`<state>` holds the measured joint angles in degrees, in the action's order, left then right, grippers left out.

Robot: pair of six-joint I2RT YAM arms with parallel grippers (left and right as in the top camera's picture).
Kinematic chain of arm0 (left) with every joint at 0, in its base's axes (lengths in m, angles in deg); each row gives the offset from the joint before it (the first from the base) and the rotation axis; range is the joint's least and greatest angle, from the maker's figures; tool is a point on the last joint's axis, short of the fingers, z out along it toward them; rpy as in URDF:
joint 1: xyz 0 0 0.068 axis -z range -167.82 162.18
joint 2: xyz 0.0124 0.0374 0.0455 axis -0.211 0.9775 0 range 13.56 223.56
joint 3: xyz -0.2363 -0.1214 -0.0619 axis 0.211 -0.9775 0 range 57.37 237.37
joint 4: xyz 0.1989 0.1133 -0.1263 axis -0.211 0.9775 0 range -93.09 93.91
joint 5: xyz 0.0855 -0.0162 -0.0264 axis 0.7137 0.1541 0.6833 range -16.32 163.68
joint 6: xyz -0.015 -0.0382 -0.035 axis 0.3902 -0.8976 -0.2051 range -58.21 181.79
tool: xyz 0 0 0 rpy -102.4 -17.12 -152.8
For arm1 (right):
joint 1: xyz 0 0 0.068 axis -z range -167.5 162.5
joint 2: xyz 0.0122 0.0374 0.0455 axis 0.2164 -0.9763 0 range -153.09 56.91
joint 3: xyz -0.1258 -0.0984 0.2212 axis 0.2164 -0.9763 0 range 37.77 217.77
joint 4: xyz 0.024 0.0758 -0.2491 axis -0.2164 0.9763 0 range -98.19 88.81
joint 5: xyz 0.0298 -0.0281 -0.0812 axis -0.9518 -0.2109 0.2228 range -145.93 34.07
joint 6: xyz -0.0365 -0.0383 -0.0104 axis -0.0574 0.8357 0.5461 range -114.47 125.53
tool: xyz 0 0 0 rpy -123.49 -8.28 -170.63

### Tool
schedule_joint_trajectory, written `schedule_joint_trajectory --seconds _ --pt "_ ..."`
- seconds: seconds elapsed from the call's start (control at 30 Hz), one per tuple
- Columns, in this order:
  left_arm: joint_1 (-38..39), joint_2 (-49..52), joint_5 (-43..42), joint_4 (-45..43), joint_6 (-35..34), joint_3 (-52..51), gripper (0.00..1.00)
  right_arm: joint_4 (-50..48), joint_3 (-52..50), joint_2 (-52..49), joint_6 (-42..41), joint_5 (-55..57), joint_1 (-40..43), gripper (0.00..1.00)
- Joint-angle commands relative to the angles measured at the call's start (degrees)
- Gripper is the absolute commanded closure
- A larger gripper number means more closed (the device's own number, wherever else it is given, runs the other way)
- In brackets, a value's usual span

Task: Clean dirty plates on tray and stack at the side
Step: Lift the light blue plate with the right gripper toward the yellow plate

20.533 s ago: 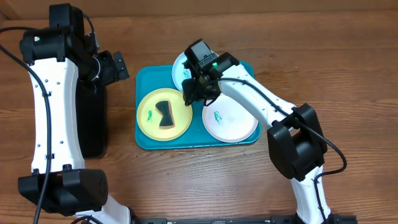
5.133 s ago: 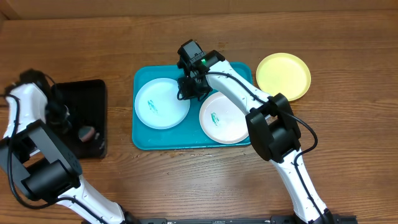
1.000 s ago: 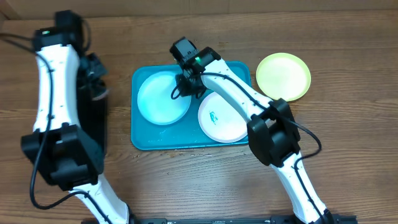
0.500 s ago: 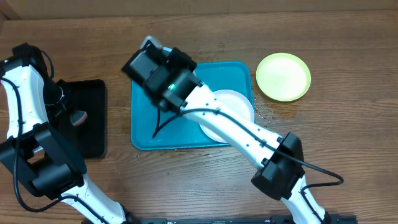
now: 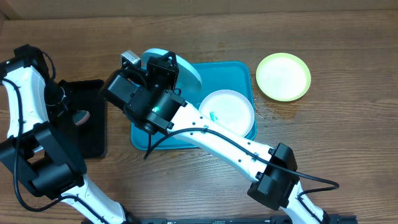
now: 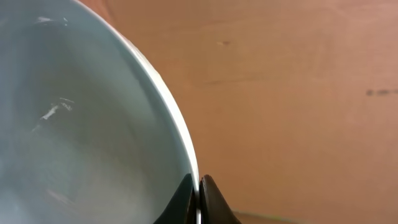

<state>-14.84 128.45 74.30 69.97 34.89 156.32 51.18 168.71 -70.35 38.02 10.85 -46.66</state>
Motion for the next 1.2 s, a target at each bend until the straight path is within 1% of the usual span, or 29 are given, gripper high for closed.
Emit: schedule_joint_trajectory --seconds 0.0,0.1,0.13,0.27,0.33,0.43,0.5,0.6,0.7,0.8,0.9,1.03,1.17 --pt "0.04 -0.55 -0.72 0.02 -0.57 -0.35 0.96 0.59 0.92 0.72 -5.64 -10.56 4.31 0.96" --pt "0.04 -0.55 -0.72 0.00 -0.57 -0.35 0.96 3.13 0.92 0.72 -13.53 -25.77 10.62 0.96" --pt "0.07 -0.55 -0.72 -0.04 -0.57 -0.35 0.96 5.64 0.92 0.57 -16.74 -38.64 15.80 0.96" --pt "0.04 -0.55 -0.74 -0.07 -0.59 -0.35 0.96 11.98 0.50 0.02 -18.01 -65.96 28.17 0.96" --pt "0.07 -0.55 -0.74 -0.09 -0.59 -0.35 0.96 15.02 0.20 -0.07 -18.01 -74.51 33.83 0.96" --pt "0.07 -0.55 -0.74 -0.35 -0.57 -0.35 0.96 19.87 -0.46 -0.13 -18.01 -82.64 42.93 0.96" --pt "0.07 -0.55 -0.74 -0.52 -0.59 -0.35 0.96 22.88 -0.48 -0.15 -18.01 -84.74 48.35 0.96" --pt "0.07 -0.55 -0.76 -0.72 -0.59 -0.35 0.96 26.12 -0.48 -0.15 -18.01 -84.91 55.87 0.96" --pt "0.07 -0.55 -1.18 -0.94 -0.57 -0.35 0.96 27.26 -0.61 -0.17 -18.01 -84.89 62.40 0.96" --pt "0.07 -0.55 -1.81 -1.07 -0.57 -0.35 0.96 27.45 -1.62 -0.17 -17.97 -84.61 67.17 0.96" --pt "0.07 -0.55 -1.77 -1.05 -0.55 -0.35 0.96 25.88 -3.89 -0.17 -17.97 -83.34 71.25 0.96" --pt "0.07 -0.55 -1.77 -1.11 -0.55 -0.35 0.96 20.87 -8.46 -0.17 -18.03 -83.41 75.63 0.96" --pt "0.07 -0.55 -1.77 -1.16 -0.57 -0.35 0.96 16.44 -12.02 -0.17 -20.79 -83.41 76.87 0.96"
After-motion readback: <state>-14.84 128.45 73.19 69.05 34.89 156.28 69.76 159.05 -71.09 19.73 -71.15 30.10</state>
